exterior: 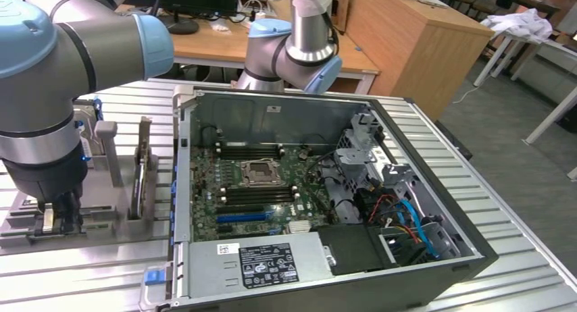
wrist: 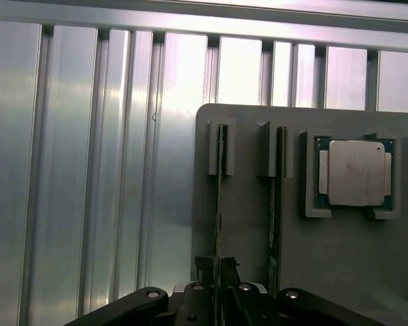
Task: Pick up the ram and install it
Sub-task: 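Pick up the ram and move it above insertion slot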
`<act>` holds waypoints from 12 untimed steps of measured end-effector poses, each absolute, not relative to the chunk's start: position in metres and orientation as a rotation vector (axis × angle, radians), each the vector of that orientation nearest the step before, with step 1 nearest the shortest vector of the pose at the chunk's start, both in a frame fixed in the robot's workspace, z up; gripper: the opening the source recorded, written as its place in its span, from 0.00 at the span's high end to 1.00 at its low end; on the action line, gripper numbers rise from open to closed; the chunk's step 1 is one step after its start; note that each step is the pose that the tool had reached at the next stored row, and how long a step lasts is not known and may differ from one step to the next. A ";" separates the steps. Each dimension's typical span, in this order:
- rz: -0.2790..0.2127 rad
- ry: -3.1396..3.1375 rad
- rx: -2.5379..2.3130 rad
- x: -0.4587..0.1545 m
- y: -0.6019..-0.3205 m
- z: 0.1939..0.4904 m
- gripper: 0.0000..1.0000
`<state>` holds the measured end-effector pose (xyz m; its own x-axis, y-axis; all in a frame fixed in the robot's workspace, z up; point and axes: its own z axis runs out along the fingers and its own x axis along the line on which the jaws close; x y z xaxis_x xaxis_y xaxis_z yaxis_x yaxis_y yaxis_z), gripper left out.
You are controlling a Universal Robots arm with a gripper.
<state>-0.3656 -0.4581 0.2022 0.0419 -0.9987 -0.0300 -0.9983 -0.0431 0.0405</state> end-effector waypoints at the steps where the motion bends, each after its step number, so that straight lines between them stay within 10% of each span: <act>1: -0.078 -2.167 2.261 -0.366 -0.458 0.202 0.81; 12: -0.078 -2.167 2.261 -0.364 -0.458 0.202 0.81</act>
<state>-0.3642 -0.4580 0.2023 0.0419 -0.9987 -0.0301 -0.9983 -0.0431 0.0404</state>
